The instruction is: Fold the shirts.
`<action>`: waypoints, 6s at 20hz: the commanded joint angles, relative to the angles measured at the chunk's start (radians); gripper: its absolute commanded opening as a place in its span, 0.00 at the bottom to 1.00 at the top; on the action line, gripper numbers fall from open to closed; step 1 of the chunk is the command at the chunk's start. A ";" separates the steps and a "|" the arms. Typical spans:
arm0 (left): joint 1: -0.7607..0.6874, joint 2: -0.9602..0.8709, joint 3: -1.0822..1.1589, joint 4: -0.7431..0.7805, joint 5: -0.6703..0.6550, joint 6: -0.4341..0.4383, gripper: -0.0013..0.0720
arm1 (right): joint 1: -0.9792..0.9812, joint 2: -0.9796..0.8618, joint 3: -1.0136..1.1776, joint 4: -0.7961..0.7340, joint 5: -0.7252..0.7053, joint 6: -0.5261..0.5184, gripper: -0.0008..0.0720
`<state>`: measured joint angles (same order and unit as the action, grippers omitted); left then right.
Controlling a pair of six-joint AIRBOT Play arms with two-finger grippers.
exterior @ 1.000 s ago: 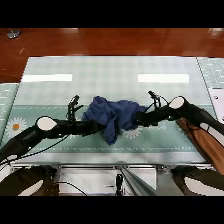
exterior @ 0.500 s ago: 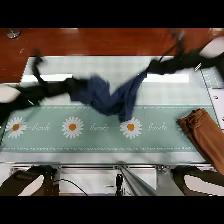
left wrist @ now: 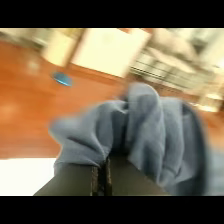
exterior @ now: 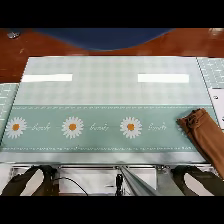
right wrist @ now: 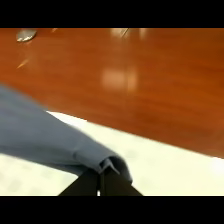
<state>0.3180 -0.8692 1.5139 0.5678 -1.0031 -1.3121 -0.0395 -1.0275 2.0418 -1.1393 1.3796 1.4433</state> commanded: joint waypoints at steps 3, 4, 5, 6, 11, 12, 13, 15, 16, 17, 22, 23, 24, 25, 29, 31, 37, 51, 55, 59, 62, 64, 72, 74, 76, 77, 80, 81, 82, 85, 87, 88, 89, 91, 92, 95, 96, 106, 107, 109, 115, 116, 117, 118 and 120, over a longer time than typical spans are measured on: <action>0.113 0.149 0.056 0.295 -0.242 -0.111 0.05 | -0.005 0.299 -0.105 -0.127 0.032 0.007 0.05; 0.113 0.171 0.039 0.304 -0.287 -0.116 0.05 | -0.005 0.328 -0.125 -0.127 0.048 0.014 0.05; 0.111 0.194 0.013 0.304 -0.339 -0.116 0.05 | -0.005 0.354 -0.150 -0.127 0.073 0.021 0.05; 0.106 0.218 -0.023 0.299 -0.385 -0.116 0.05 | -0.005 0.373 -0.178 -0.126 0.098 0.031 0.05; 0.007 0.411 -0.462 0.297 -0.439 -0.180 0.05 | -0.005 0.433 -0.481 0.027 0.192 0.033 0.05; -0.011 0.447 -0.575 0.297 -0.442 -0.195 0.05 | -0.005 0.441 -0.566 0.040 0.189 0.023 0.05; -0.032 0.480 -0.696 0.296 -0.453 -0.209 0.05 | -0.005 0.443 -0.644 0.035 0.184 0.014 0.05; -0.079 0.509 -0.912 0.296 -0.472 -0.230 0.05 | -0.005 0.440 -0.801 -0.009 0.126 0.006 0.05; -0.103 0.509 -1.002 0.296 -0.464 -0.230 0.05 | -0.005 0.436 -0.870 -0.041 0.076 0.007 0.05; -0.127 0.505 -1.086 0.296 -0.414 -0.230 0.05 | -0.005 0.422 -0.935 -0.075 0.021 0.011 0.05; -0.195 0.428 -1.288 0.177 0.098 -0.249 0.05 | -0.005 0.178 -1.007 -0.104 -0.193 0.018 0.06; -0.200 0.380 -1.287 0.136 0.187 -0.241 0.05 | -0.005 0.116 -1.002 -0.048 -0.243 -0.002 0.05; -0.202 0.334 -1.286 0.100 0.266 -0.234 0.05 | -0.005 0.055 -0.994 0.014 -0.290 -0.037 0.06; -0.204 0.278 -1.278 0.056 0.326 -0.194 0.05 | -0.005 -0.004 -0.982 0.054 -0.336 -0.044 0.06; -0.241 0.046 -1.181 -0.120 0.340 0.045 0.05 | -0.005 -0.245 -0.883 0.216 -0.422 -0.042 0.06; -0.259 -0.058 -1.110 -0.120 0.329 0.063 0.54 | -0.005 -0.344 -0.824 0.286 -0.411 -0.042 0.06; -0.025 -0.269 -0.697 0.127 -0.186 0.040 0.98 | -0.142 -0.385 -0.716 0.280 -0.312 0.070 0.88; 0.237 -0.213 -1.012 0.257 -0.220 0.049 0.98 | -0.258 -0.001 -1.369 0.169 -0.232 -0.121 0.87; 0.236 -0.230 -1.020 0.243 -0.180 0.074 0.98 | -0.173 0.001 -1.371 0.166 -0.272 -0.103 0.87; 0.217 -0.259 -1.019 0.186 -0.127 0.074 0.98 | -0.128 0.001 -1.371 0.166 -0.311 -0.071 0.87; 0.130 -0.313 -1.019 0.170 -0.077 0.074 0.98 | -0.113 0.001 -1.371 0.170 -0.312 -0.067 0.87; 0.050 -0.352 -1.019 0.119 -0.045 0.075 0.98 | -0.113 0.001 -1.371 0.174 -0.312 -0.063 0.87; -0.151 -0.391 -0.980 0.007 0.003 0.172 0.05 | -0.113 0.001 -1.372 -0.034 -0.290 0.036 0.87; -0.148 -0.391 -0.971 0.008 -0.016 0.175 0.05 | -0.113 0.001 -1.399 -0.050 -0.255 0.040 0.87; -0.148 -0.391 -0.970 0.008 -0.018 0.175 0.05 | -0.113 -0.001 -1.445 0.003 -0.250 0.037 0.87; -0.148 -0.391 -0.970 0.008 -0.018 0.175 0.05 | -0.113 -0.011 -1.455 0.025 -0.249 0.032 0.87; -0.148 -0.391 -0.970 0.008 -0.018 0.175 0.05 | -0.113 -0.081 -1.456 0.140 -0.246 -0.026 0.87; -0.148 -0.391 -0.970 0.008 -0.019 0.175 0.05 | -0.108 -0.109 -1.456 0.195 -0.243 -0.055 0.87; -0.148 -0.391 -0.970 0.008 -0.019 0.175 0.05 | -0.089 -0.135 -1.455 0.230 -0.242 -0.074 0.87; -0.148 -0.391 -0.970 0.008 -0.019 0.175 0.05 | 0.034 -0.193 -1.451 0.282 -0.261 -0.101 0.87; -0.148 -0.391 -0.970 0.008 -0.019 0.175 0.05 | 0.096 -0.210 -1.426 0.293 -0.290 -0.100 0.87; -0.148 -0.391 -0.971 0.008 -0.019 0.175 0.05 | 0.119 -0.221 -1.403 0.294 -0.301 -0.095 0.87; -0.148 -0.391 -0.970 0.008 -0.018 0.175 0.05 | 0.139 -0.237 -1.379 0.296 -0.322 -0.079 0.87; -0.148 -0.391 -0.970 0.008 -0.017 0.175 0.05 | 0.177 -0.293 -1.324 0.294 -0.309 -0.076 0.87; -0.148 -0.391 -0.970 0.008 -0.017 0.175 0.05 | 0.198 -0.326 -1.299 0.294 -0.290 -0.076 0.87; -0.149 -0.391 -0.970 0.007 -0.022 0.175 0.05 | 0.268 -0.393 -1.238 0.300 -0.273 -0.069 0.87; -0.150 -0.390 -0.970 0.002 -0.029 0.175 0.05 | 0.286 -0.404 -1.220 0.300 -0.272 -0.069 0.83; -0.149 -0.212 -0.554 -0.476 -0.103 0.343 0.05 | 0.221 -0.379 -0.489 0.117 -0.019 -0.018 0.05; -0.150 -0.198 -0.443 -0.494 -0.081 0.339 0.05 | 0.202 -0.379 -0.343 0.100 -0.012 0.005 0.05; -0.148 -0.184 -0.196 -0.460 -0.054 0.310 0.05 | 0.171 -0.379 -0.046 0.083 0.014 0.044 0.05; -0.148 -0.120 0.390 0.023 -0.058 0.029 0.05 | 0.158 -0.095 0.122 0.050 0.023 -0.005 0.05; -0.148 -0.091 0.444 0.113 -0.069 -0.003 0.05 | 0.158 -0.021 0.089 0.033 0.017 -0.021 0.05; -0.148 -0.052 0.484 0.182 -0.082 -0.014 0.05 | 0.158 0.044 0.059 0.019 0.012 -0.027 0.05; -0.148 -0.006 0.503 0.227 -0.082 -0.014 0.05 | 0.158 0.107 0.037 -0.003 0.006 -0.032 0.05; -0.148 0.083 0.505 0.284 -0.084 -0.014 0.05 | 0.158 0.199 0.030 -0.047 0.008 -0.032 0.05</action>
<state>0.1692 -0.8898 1.9366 0.6643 -1.0828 -1.2789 0.1196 -0.9764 2.0907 -1.1175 1.3930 1.4269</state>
